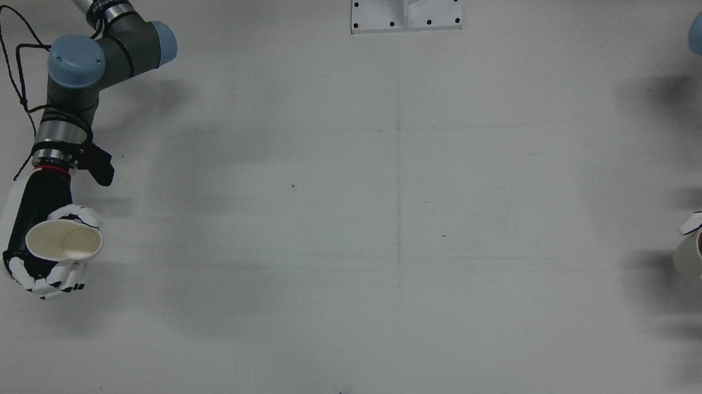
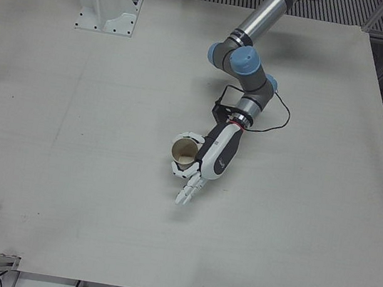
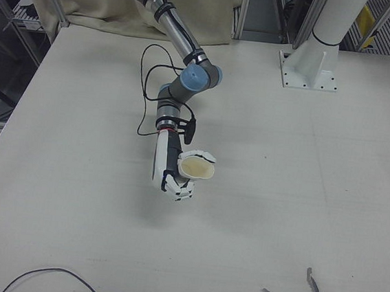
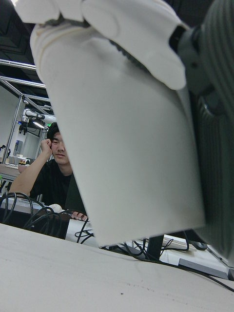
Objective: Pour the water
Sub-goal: 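Withdraw both hands holding their cups back toward the table edges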
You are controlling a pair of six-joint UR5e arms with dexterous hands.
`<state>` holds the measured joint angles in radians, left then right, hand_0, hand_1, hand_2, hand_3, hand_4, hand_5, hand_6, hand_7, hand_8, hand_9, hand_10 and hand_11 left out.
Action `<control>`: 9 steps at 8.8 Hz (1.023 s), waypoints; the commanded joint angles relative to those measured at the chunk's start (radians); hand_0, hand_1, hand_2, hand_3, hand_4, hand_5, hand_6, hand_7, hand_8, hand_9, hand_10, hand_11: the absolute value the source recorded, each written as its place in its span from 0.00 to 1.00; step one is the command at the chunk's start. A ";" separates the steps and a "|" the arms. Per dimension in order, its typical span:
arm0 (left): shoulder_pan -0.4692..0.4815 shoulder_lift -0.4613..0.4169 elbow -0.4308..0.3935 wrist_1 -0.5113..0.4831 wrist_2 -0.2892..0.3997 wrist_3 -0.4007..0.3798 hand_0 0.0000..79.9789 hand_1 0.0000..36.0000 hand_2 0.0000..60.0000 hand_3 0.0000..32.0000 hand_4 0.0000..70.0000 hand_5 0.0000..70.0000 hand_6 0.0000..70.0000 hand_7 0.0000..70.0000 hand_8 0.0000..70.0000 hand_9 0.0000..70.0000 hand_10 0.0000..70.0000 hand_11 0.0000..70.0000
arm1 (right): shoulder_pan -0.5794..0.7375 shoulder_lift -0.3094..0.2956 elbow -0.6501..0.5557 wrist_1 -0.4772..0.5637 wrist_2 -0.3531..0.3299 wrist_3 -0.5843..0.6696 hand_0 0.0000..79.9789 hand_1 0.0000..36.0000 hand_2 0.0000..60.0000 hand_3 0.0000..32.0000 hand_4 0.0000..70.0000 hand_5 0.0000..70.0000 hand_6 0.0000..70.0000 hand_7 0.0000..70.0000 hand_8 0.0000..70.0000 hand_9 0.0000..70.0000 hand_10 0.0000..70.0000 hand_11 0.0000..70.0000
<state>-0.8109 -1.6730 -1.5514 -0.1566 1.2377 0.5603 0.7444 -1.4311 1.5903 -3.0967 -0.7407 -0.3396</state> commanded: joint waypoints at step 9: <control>-0.114 0.084 0.084 -0.208 0.005 -0.078 0.46 0.09 0.00 0.00 0.18 0.00 0.00 0.03 0.00 0.00 0.02 0.03 | 0.010 0.037 -0.016 -0.014 0.017 -0.026 0.66 0.63 0.85 0.00 0.36 1.00 0.81 0.87 0.74 0.97 0.63 0.90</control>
<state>-0.8634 -1.6117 -1.4505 -0.3438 1.2348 0.5443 0.7421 -1.4051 1.5783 -3.1129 -0.7387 -0.3605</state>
